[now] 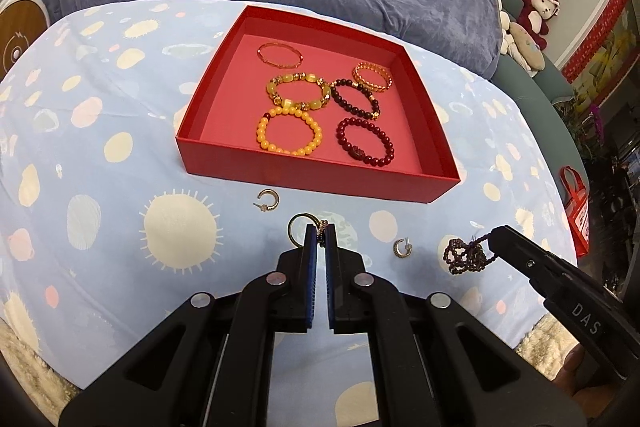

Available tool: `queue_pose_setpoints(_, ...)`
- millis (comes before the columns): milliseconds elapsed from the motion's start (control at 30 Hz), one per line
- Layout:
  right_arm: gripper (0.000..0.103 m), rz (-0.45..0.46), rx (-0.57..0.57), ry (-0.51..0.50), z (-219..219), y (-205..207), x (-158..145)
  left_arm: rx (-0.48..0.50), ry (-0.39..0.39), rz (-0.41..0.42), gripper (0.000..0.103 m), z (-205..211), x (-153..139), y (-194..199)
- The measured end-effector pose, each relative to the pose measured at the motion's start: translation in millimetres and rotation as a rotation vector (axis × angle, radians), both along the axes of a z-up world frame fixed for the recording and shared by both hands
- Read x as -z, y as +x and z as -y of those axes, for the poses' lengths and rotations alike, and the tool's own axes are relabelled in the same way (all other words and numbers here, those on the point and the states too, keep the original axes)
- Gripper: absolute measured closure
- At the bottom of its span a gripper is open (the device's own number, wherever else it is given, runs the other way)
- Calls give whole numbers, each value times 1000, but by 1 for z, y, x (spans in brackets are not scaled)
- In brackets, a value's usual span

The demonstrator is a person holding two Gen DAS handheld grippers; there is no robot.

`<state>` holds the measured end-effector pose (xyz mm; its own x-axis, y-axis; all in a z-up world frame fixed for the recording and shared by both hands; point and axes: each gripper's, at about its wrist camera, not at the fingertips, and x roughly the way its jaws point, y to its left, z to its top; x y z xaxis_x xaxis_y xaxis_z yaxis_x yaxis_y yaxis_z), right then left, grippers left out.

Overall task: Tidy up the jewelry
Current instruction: 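Carry the gold ring and garnet bracelet over the red box, then lower both items into the red box and open both tools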

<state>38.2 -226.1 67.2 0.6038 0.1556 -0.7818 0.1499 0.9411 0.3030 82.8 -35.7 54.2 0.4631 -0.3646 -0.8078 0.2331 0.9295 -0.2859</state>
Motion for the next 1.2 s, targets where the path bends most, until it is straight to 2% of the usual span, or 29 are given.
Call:
queue_pose_setpoints(267,99,78,-28,3,-4,22,-35,6,-14,46,99,2,-31,21)
queue_pose_setpoints(567,99,128,-80,-15,-8,92,-51,14,-21,87,99,16,-45,81)
queue_pose_setpoints(867,99,39,-92,-32,-4,154,-18,14,13,46,99,28,-15,141)
queue_pose_setpoints(1200,99,-57,-92,-55,0,202,25,7,51,-5,99,35,19,183)
